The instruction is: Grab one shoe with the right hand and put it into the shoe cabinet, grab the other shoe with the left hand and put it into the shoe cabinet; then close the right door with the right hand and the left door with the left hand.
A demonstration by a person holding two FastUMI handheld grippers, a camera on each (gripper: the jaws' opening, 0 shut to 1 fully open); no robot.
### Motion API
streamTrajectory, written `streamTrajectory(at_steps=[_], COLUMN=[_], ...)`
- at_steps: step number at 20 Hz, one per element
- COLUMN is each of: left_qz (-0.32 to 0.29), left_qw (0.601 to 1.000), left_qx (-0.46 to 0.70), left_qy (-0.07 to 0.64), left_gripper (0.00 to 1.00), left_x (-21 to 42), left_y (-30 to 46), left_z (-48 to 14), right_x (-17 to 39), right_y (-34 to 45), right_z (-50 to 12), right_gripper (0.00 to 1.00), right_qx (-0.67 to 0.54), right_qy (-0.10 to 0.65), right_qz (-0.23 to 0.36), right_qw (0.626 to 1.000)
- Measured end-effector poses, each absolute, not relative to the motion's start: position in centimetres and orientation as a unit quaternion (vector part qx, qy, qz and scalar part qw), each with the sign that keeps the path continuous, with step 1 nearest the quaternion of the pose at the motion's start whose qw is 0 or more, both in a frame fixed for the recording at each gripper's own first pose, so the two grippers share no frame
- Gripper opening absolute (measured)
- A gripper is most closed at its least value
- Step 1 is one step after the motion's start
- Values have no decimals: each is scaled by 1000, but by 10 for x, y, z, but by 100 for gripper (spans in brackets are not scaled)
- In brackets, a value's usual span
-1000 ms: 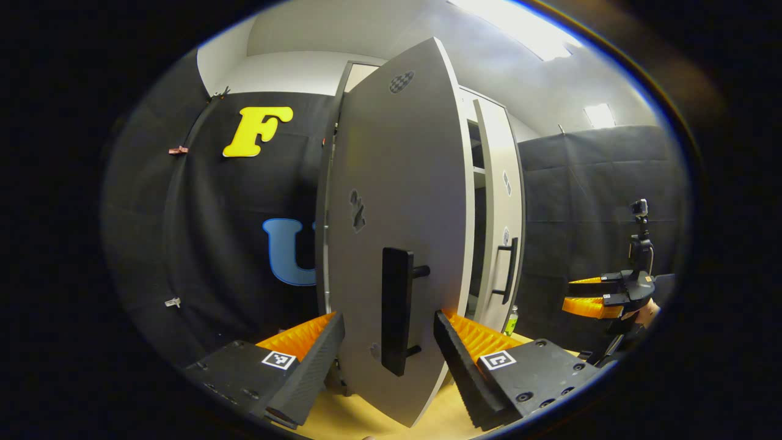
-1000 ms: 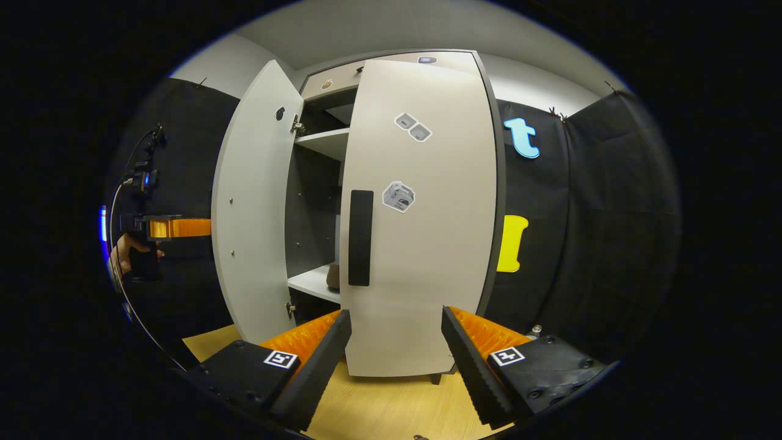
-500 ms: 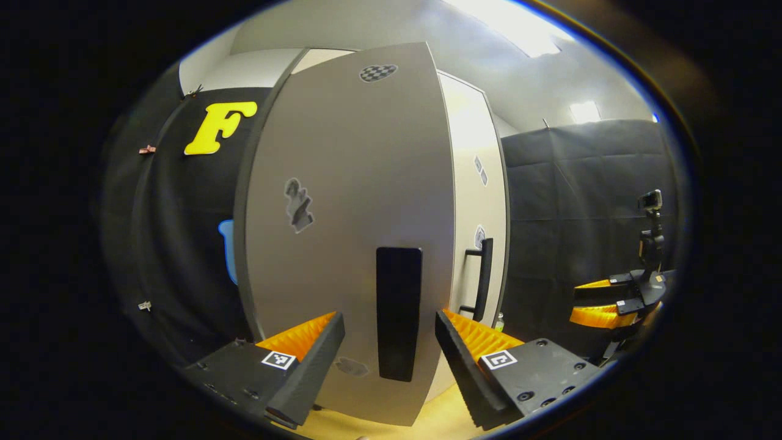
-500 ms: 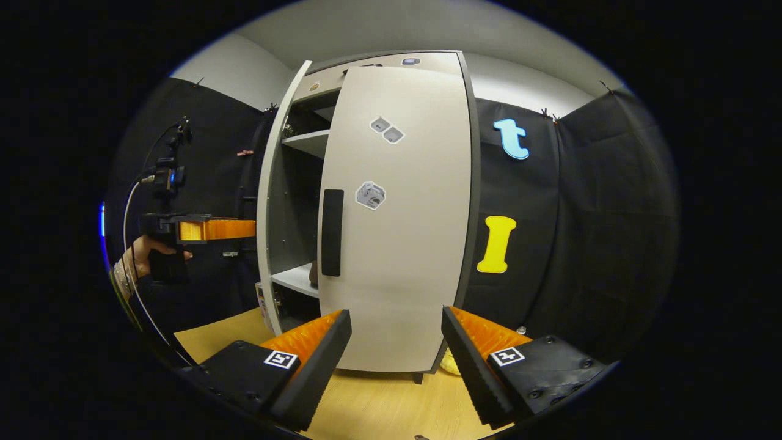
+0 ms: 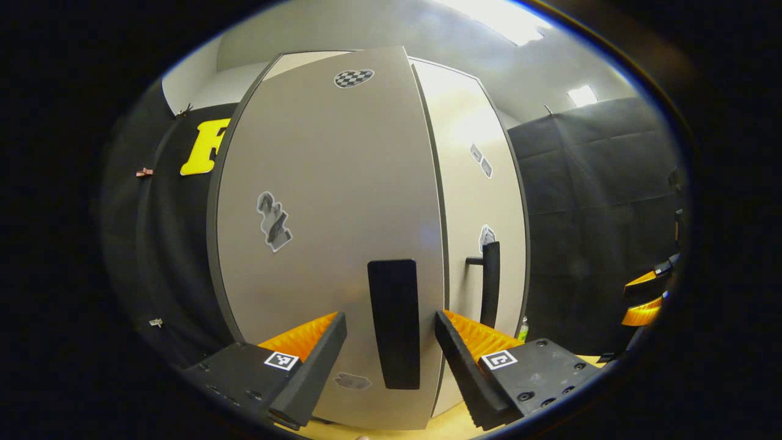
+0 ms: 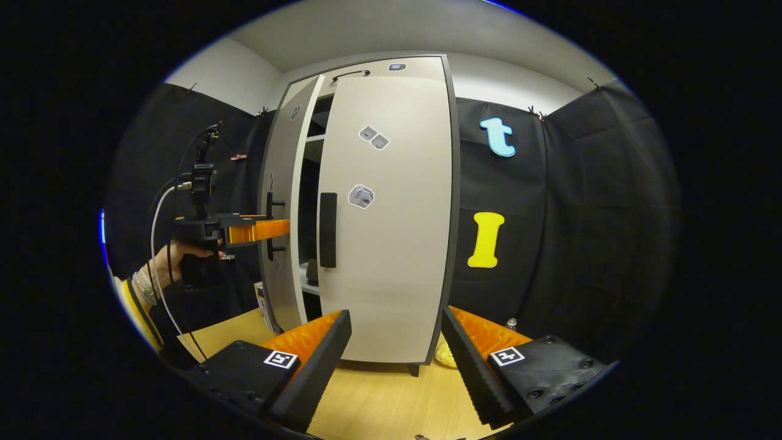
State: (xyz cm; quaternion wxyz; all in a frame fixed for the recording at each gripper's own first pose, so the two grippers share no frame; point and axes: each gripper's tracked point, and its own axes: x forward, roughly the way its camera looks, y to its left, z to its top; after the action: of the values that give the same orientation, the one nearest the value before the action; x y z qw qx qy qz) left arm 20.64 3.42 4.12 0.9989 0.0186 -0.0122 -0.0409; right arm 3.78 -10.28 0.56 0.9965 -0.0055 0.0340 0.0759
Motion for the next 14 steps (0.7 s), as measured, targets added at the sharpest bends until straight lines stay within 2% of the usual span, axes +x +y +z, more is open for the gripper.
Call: streamTrajectory(at_steps=[4, 8, 14], left_qz=[-24, -35, -10], left_qw=[1000, 999, 999], left_qx=[-8, -23, -39], left_qy=[-12, 0, 6], left_gripper=[93, 94, 94], left_x=[190, 146, 78], left_y=[28, 26, 54], left_z=[31, 23, 22], right_x=[33, 25, 14], right_y=[-77, -48, -14], right_z=[12, 21, 29], right_gripper=[98, 98, 98], right_qx=[7, 3, 8], right_qy=[31, 18, 5], right_qz=[96, 117, 136], right_qw=[995, 993, 991])
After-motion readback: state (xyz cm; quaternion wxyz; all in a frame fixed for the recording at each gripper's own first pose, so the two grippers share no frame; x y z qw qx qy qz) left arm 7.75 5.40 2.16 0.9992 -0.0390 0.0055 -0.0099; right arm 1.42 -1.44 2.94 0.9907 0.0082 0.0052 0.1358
